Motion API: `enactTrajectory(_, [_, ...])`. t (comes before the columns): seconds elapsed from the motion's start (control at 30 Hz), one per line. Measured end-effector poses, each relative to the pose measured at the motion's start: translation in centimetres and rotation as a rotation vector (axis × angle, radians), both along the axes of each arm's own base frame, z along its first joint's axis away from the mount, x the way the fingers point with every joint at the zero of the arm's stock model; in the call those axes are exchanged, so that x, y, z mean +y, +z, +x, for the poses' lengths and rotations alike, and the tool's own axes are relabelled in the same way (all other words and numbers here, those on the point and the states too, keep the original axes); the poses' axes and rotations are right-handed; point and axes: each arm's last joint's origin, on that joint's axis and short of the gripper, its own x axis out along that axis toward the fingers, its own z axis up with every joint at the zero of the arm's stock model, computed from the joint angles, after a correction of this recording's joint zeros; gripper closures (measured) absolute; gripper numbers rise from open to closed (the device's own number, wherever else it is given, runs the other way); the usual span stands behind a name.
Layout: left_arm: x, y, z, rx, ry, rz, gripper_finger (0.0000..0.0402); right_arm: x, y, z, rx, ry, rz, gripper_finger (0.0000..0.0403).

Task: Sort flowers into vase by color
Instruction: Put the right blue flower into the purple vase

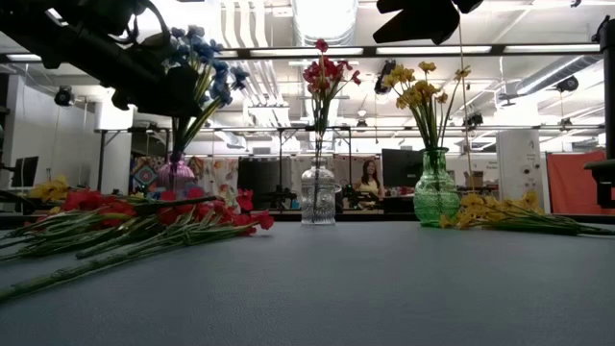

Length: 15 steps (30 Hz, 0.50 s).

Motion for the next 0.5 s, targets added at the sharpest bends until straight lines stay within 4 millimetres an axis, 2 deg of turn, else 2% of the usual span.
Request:
enactTrajectory(0.27, [-0.03,-0.27,-0.09,0.027,-0.001,-0.01,0.0138,0.0,-0.02,-0.01,0.003,0.0,0.0,0.0085])
enactTrajectory(0.5, [-0.03,-0.29,-0.14,0.013,0.006,-0.021,0.0119,0.0,-0.02,-0.01,0.002,0.0,-0.001,0.0085])
